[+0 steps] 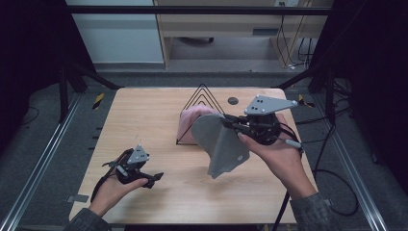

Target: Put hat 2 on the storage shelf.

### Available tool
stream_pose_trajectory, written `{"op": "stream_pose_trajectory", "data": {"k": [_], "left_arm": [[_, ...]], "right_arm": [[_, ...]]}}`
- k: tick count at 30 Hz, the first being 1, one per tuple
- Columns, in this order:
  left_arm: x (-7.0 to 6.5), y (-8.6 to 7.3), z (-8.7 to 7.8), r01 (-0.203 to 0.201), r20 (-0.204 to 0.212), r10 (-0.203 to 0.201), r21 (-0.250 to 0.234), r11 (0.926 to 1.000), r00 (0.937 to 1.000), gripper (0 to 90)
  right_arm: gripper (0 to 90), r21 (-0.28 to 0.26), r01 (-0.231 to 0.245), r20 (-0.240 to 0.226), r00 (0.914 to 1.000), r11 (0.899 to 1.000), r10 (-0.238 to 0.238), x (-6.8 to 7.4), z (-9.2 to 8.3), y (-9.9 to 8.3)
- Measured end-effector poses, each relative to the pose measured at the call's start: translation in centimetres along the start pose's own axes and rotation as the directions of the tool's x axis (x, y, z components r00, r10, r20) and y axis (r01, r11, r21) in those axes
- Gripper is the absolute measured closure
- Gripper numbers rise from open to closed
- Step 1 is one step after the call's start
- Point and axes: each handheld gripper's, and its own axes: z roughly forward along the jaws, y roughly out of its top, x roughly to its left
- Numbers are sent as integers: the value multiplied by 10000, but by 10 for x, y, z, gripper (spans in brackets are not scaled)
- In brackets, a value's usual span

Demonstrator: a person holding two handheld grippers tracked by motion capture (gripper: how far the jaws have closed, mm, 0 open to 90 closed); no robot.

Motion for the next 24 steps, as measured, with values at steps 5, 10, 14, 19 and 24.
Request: {"op": "stream_pose_trajectory", "data": {"k": [5,10,14,19,24], "left_arm": [[2,19,-4,-344,85,344,27,9994,9994,122],[4,36,-6,-324,644,322,12,9995,9974,127],[6,48,-8,-394,748,385,97,9992,9965,139],[4,67,-15,-786,755,778,79,9969,9941,155],[-2,86,-19,-1104,890,1118,-208,9937,9897,180]], "right_arm": [[848,23,111,-76,9999,9999,-110,2,4,5],[848,34,217,-173,9996,9998,-217,4,10,13],[848,11,230,-213,9995,9997,-230,4,13,16],[848,35,332,-244,9992,9994,-331,6,16,21],[848,64,405,-301,9987,9992,-403,10,19,23]]}}
